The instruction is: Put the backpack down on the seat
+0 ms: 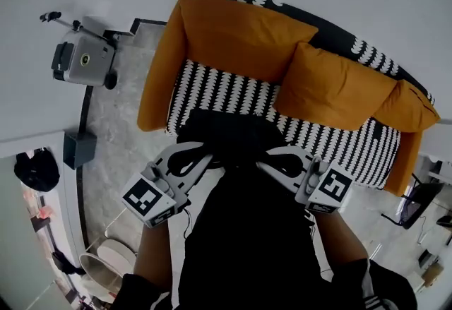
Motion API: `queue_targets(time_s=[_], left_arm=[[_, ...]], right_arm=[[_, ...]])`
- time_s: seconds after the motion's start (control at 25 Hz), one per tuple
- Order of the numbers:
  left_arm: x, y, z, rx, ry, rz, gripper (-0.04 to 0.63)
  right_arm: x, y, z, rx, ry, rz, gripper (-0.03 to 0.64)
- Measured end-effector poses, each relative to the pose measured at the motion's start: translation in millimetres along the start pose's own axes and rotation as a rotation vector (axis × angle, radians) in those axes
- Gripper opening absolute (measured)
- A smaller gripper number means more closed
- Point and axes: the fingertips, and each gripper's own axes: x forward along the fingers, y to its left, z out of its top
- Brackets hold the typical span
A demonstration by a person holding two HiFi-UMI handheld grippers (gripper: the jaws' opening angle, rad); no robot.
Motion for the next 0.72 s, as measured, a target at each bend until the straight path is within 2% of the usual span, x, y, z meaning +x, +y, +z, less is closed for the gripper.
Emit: queue_targets(time_s=[0.12, 0.48, 0.72], left_arm=[[17, 18, -10, -0.031, 0.038, 0.010, 0.037], [58, 65, -24, -0.052, 0.129, 0.045, 0.037], [91, 75, -20, -0.036, 0.159, -0.011, 0.037]], right_arm=[[3, -20, -9, 0.017, 0.012, -0.006, 0.029], [10, -78, -16, 0.036, 0.032, -0.033, 0.029], [6, -109, -17, 0.063, 0.013, -0.060, 0.029]])
